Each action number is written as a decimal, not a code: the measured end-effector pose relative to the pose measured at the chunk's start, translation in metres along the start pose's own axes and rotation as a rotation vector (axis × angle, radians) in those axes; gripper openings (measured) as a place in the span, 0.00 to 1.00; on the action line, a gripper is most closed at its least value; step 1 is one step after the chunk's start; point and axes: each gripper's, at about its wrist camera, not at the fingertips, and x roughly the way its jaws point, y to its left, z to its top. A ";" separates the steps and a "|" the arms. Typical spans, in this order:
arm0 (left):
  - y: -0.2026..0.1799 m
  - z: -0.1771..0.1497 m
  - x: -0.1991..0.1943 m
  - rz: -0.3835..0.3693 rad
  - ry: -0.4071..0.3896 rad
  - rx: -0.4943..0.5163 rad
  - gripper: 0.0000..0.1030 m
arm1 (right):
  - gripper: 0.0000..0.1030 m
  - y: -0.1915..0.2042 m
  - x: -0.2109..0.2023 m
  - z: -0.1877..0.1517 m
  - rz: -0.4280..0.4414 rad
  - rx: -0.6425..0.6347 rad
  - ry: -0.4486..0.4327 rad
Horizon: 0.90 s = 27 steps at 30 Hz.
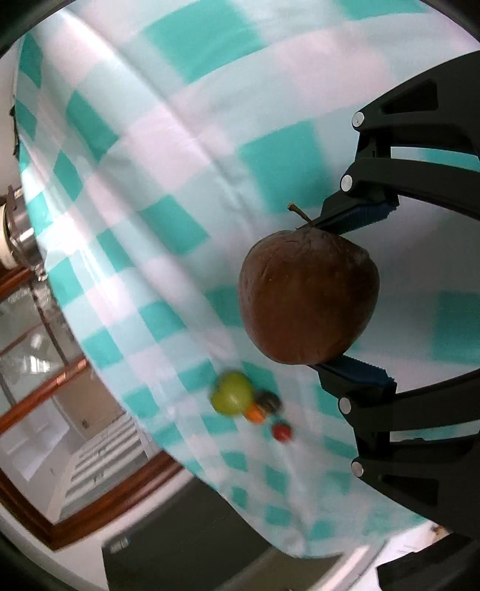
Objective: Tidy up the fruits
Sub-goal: 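Carry the mango and passion fruit into the white box and open both tools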
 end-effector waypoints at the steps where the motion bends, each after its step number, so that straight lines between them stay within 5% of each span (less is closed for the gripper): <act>1: 0.004 -0.009 -0.010 0.006 -0.004 -0.001 0.35 | 0.58 0.006 -0.010 -0.012 0.011 -0.007 0.005; 13: 0.056 -0.105 -0.093 0.141 -0.056 0.057 0.35 | 0.58 0.092 -0.061 -0.110 0.121 -0.202 0.095; 27: 0.129 -0.160 -0.144 0.224 -0.098 -0.064 0.35 | 0.58 0.194 -0.076 -0.188 0.252 -0.527 0.198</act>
